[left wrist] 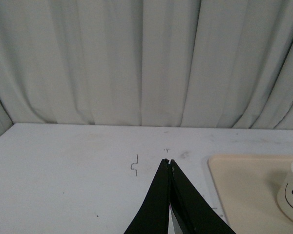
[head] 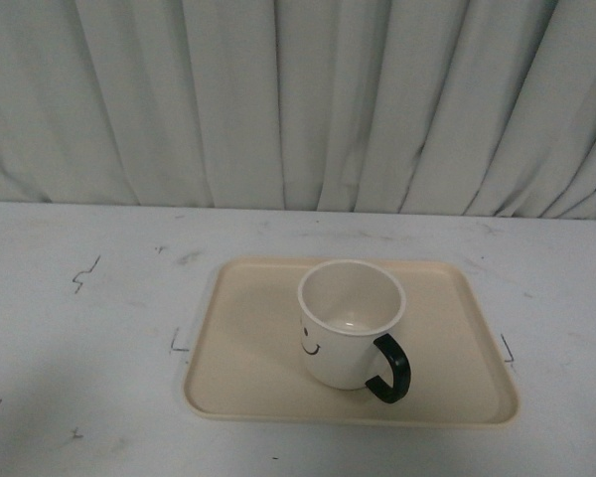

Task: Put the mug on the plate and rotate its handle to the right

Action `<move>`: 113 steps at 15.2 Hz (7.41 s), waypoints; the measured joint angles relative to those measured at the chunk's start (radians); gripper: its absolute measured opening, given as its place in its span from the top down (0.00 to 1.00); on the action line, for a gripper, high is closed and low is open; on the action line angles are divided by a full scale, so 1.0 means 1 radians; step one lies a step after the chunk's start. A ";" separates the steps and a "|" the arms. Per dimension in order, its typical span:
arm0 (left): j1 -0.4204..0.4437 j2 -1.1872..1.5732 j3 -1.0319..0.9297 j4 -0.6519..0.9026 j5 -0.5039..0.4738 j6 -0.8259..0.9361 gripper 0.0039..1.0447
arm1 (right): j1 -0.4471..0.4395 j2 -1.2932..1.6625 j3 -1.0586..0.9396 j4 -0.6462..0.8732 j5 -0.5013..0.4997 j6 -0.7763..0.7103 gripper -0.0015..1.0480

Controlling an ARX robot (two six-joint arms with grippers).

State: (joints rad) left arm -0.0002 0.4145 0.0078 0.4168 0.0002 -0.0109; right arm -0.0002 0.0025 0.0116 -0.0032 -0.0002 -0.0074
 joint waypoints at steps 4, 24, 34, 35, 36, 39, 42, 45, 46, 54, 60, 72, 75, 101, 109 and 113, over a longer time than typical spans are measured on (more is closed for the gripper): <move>0.000 -0.099 0.000 -0.100 0.000 0.000 0.99 | 0.000 0.000 0.000 0.000 0.000 0.000 0.06; 0.000 -0.410 0.000 -0.420 0.000 0.000 0.07 | 0.053 0.824 0.421 -0.048 -0.060 0.021 0.06; 0.000 -0.410 0.000 -0.420 0.000 0.000 0.06 | 0.343 1.854 1.166 -0.300 0.031 0.182 0.06; 0.000 -0.410 0.000 -0.420 0.000 0.000 0.06 | 0.350 1.882 1.172 -0.286 0.037 0.196 0.06; 0.000 -0.410 0.000 -0.420 0.000 0.000 0.06 | 0.356 1.921 1.184 -0.279 0.049 0.219 0.06; 0.000 -0.410 0.000 -0.420 0.000 0.000 0.06 | 0.373 1.995 1.238 -0.285 0.050 0.271 0.06; 0.000 -0.410 0.000 -0.420 0.000 0.000 0.06 | 0.393 2.053 1.289 -0.327 0.049 0.326 0.22; 0.000 -0.410 0.000 -0.420 0.000 0.000 0.06 | 0.399 2.079 1.304 -0.343 0.053 0.342 0.47; 0.000 -0.410 0.000 -0.420 0.000 0.000 0.06 | 0.399 2.081 1.307 -0.344 0.054 0.348 0.54; 0.000 -0.410 0.000 -0.420 -0.001 0.000 0.06 | 0.357 2.084 1.403 -0.448 -0.036 0.197 0.97; 0.000 -0.410 0.000 -0.420 0.000 0.000 0.06 | 0.315 2.100 1.568 -0.594 -0.079 -0.243 0.97; 0.000 -0.410 0.000 -0.420 0.000 0.000 0.06 | 0.335 2.388 1.929 -0.913 -0.234 -0.931 0.97; 0.000 -0.410 0.000 -0.420 0.000 0.000 0.06 | 0.335 2.399 1.949 -0.922 -0.225 -0.937 0.88; 0.000 -0.410 0.000 -0.420 0.000 0.000 0.06 | 0.080 1.142 0.199 0.922 0.077 -0.007 0.98; 0.000 -0.410 0.000 -0.420 -0.001 0.000 0.06 | 0.000 0.856 0.013 0.800 0.002 -0.007 0.98; 0.000 -0.410 0.000 -0.420 0.000 0.000 0.06 | 0.000 0.650 0.000 0.629 0.000 -0.007 0.98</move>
State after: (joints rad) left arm -0.0002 0.0044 0.0082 -0.0036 -0.0002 -0.0109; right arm -0.0002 0.6521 0.0116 0.6262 0.0002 -0.0143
